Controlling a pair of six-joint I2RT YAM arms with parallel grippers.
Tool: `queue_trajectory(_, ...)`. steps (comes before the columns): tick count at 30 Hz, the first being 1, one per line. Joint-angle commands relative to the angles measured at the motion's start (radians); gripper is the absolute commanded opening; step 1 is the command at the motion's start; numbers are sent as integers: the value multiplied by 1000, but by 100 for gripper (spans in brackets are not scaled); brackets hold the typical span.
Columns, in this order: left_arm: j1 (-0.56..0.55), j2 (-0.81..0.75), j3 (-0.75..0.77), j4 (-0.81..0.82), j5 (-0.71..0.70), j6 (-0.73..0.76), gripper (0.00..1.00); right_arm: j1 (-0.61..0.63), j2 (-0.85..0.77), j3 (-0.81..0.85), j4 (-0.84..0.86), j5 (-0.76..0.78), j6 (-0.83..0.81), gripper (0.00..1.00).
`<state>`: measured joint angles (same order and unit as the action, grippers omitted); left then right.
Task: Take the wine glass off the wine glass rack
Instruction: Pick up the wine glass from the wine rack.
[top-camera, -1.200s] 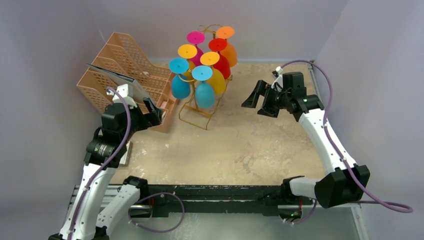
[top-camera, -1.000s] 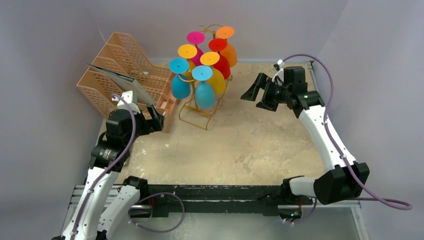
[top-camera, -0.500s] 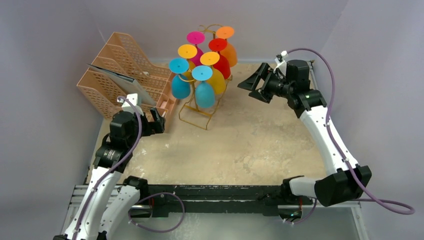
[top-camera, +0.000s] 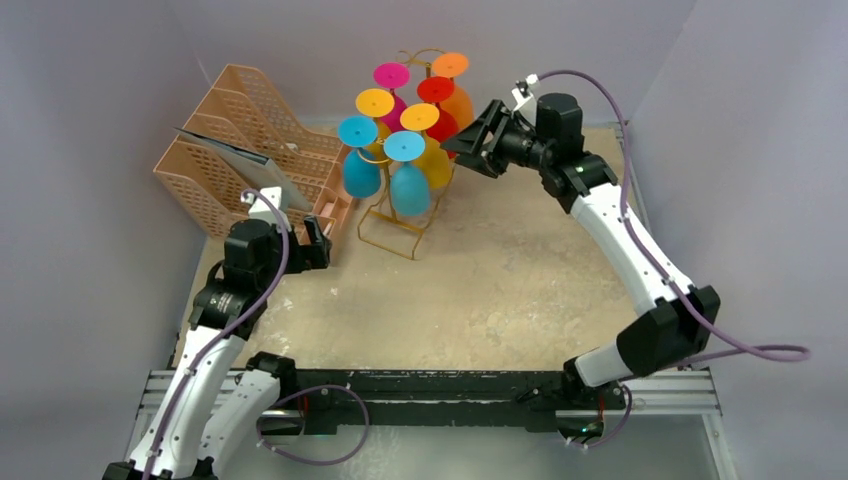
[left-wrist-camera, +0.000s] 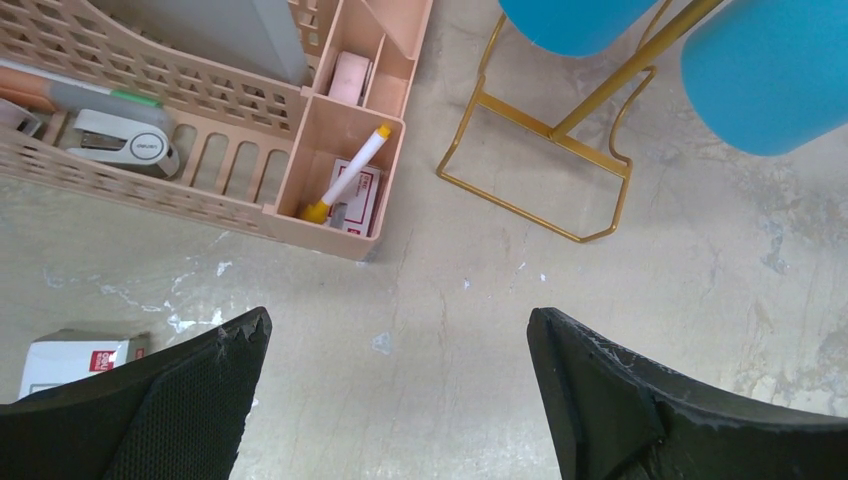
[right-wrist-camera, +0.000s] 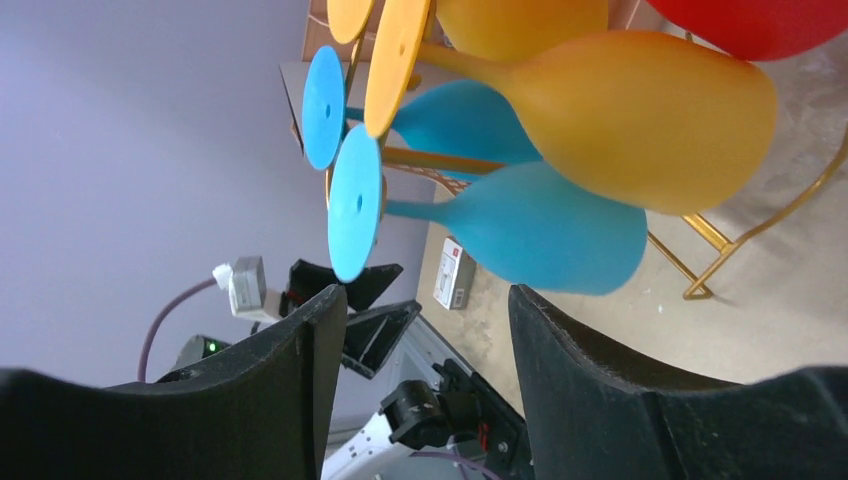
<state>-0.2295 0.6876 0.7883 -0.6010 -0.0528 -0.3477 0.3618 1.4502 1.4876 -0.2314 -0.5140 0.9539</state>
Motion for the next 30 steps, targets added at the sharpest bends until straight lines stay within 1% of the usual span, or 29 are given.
queue_trajectory(1,2,-46,29,8,-26,-1,98,41,59,95,68,20,44,62)
queue_trajectory(5,2,-52,29,9,-49,0,98,69,102,141,69,16,48,58)
queue_trajectory(11,2,-48,33,-5,-79,-8,97,83,120,140,74,23,51,51)
queue_trajectory(13,3,-43,35,-9,-82,-11,98,86,128,142,80,8,54,43)
queue_trajectory(17,2,-29,38,-11,-71,-12,98,86,131,142,81,6,58,36)
queue_trajectory(20,2,-19,39,-10,-63,-11,98,86,134,147,76,8,58,35)
queue_trajectory(26,2,-14,39,-11,-64,-11,98,86,161,174,84,-15,73,25)
queue_trajectory(30,2,-12,41,-11,-65,-10,98,87,171,177,99,-28,88,24)
